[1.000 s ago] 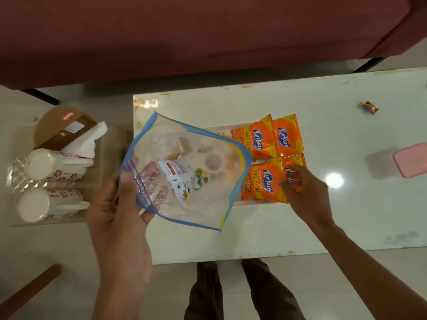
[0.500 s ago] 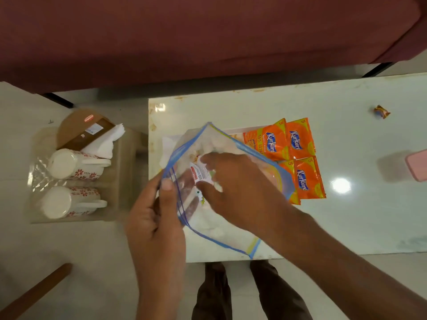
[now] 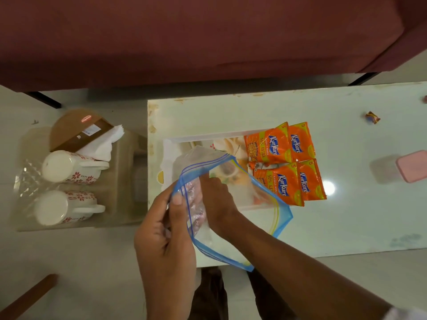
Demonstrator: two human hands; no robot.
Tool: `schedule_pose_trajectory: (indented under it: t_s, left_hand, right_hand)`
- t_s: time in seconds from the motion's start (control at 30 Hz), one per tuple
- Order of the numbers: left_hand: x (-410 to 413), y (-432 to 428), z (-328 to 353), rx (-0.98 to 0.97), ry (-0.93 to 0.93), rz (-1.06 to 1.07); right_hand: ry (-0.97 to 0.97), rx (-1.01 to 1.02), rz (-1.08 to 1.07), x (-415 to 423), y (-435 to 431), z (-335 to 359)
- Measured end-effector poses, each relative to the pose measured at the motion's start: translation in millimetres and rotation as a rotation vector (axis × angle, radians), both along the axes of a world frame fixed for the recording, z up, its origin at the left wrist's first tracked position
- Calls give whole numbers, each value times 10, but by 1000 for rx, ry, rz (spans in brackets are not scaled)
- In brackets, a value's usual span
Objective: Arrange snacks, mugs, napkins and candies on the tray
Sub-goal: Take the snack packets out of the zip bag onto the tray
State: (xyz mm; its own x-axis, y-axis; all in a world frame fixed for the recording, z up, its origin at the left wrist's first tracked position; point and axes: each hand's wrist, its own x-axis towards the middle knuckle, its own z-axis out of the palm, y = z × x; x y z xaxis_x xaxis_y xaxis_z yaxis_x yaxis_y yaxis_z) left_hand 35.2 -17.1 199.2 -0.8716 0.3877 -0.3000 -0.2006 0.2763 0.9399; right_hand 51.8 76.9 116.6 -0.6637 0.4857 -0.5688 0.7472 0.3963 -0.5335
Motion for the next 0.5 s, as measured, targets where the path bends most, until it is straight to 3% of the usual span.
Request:
schedule_pose_trajectory:
  t_s: [0.1, 0.33, 0.5]
  left_hand:
    - [-84, -47, -41, -1, 6, 9]
    - [-326, -6, -94, 7, 23, 29]
    - [-460, 71, -116, 35, 29, 32]
  right_hand:
    - [-64, 77, -71, -52, 51, 40]
    - [179, 251, -180, 166, 150, 638]
    - [333, 60, -366, 466, 199, 1075]
